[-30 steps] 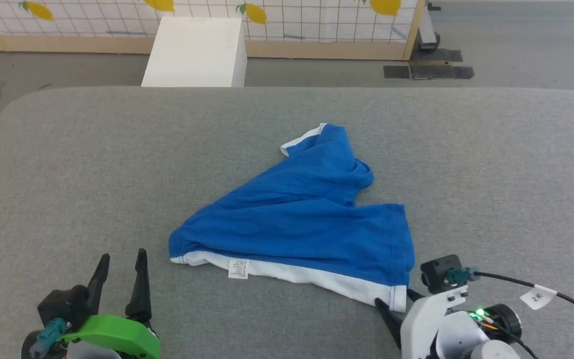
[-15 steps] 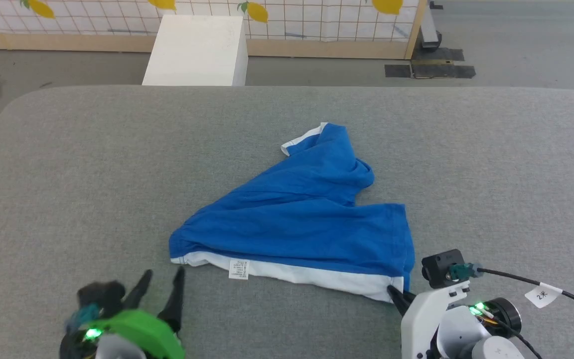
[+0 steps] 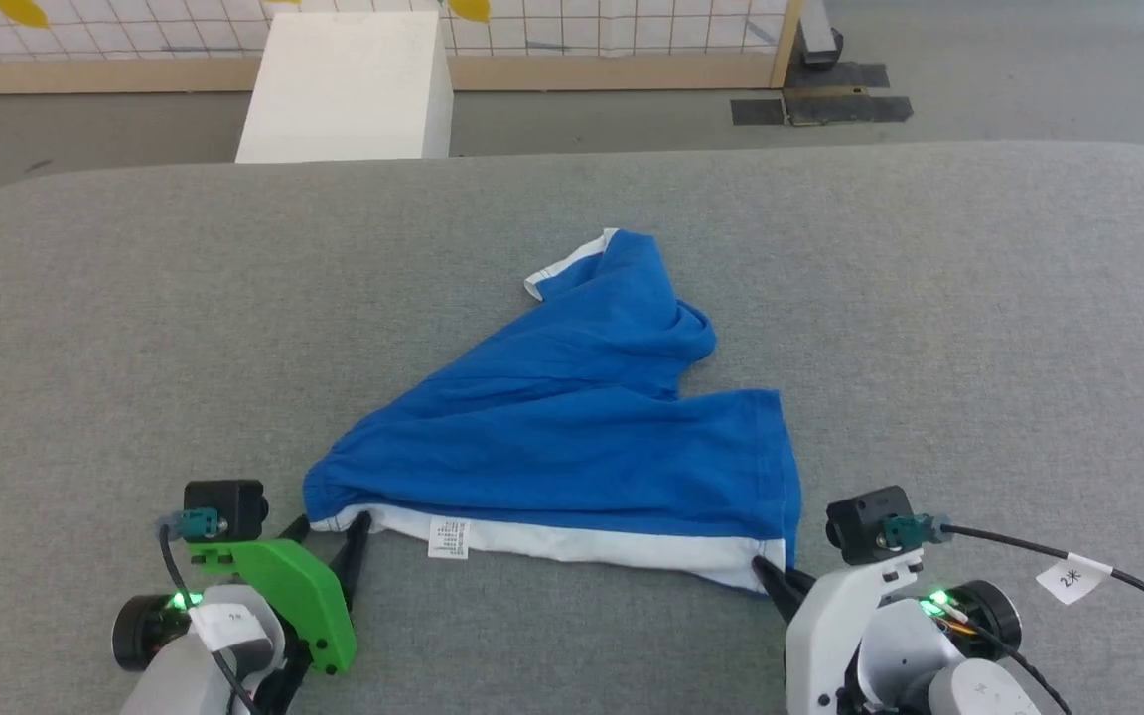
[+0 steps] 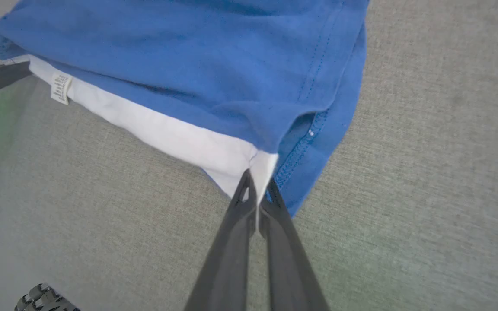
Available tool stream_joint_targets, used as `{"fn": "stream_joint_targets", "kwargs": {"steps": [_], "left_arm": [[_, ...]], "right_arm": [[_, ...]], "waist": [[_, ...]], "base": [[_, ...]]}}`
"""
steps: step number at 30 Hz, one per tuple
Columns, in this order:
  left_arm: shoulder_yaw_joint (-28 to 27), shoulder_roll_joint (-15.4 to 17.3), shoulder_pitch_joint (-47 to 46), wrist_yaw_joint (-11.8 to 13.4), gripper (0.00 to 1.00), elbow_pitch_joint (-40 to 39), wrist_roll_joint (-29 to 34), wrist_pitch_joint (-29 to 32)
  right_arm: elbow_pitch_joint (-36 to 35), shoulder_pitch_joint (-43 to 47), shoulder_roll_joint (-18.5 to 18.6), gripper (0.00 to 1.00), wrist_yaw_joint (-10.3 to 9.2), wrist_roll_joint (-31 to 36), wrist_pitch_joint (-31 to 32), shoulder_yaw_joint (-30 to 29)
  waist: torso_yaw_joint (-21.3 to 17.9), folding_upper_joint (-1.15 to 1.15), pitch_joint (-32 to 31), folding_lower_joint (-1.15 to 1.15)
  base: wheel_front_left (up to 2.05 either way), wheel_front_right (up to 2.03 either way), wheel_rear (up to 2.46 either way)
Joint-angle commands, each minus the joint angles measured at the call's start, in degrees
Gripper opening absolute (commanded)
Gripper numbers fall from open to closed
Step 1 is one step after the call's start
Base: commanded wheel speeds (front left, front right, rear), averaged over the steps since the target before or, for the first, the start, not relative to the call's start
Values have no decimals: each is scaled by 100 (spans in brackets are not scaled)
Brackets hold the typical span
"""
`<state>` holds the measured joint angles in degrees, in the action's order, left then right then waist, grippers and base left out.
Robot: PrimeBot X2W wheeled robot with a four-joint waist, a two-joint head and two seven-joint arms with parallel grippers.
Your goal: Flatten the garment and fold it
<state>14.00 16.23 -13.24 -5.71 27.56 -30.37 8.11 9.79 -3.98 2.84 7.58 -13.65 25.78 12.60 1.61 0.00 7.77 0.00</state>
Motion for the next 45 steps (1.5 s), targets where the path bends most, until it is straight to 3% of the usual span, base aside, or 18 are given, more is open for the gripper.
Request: {"fn": "stream_joint_targets", "kwargs": {"steps": [1,8,14,21,28,33,36,45], "left_arm": [[48,1,-67,-51,0,58,-40,-62],[117,-32,-48,-120,0,106,-327,8],[-80,-22,-77,-166,0,-671,-1301,493],[-429,537,-857,-170,0,-2114,-2137,1270],[-641,786,-2094,155,0,-2671,-2360,1935],[-609,930,-2861,396,0,-2504,-2301,2350],[-536,1100,-3489,460,0,-1963,-2183,2641],[-109,1574,-4706,-1,0,-745,-1445,2397]], "right_arm": [[23,-76,4,0,-9,-12,-42,-18],[72,-96,4,0,-9,-59,-67,-89],[-68,-373,4,0,-9,-1202,122,-317],[-973,-1623,4,0,-9,-1700,700,-921],[-1317,-2789,4,0,-9,-2193,1320,-1323],[-1219,-3483,4,0,-9,-2316,1528,-1497],[-744,-4218,4,0,-9,-2467,1531,-1591],[830,-6111,4,0,-9,-1924,700,-1275]], "waist": [[-10,0,17,0],[50,0,-17,0],[105,0,-216,0],[170,0,-568,0],[190,0,-807,0],[188,0,-785,0],[135,0,-498,0],[-159,0,530,0]], "base": [[0,0,0],[0,0,0],[0,0,0],[0,0,0],[0,0,0],[0,0,0],[0,0,0],[0,0,0]]}}
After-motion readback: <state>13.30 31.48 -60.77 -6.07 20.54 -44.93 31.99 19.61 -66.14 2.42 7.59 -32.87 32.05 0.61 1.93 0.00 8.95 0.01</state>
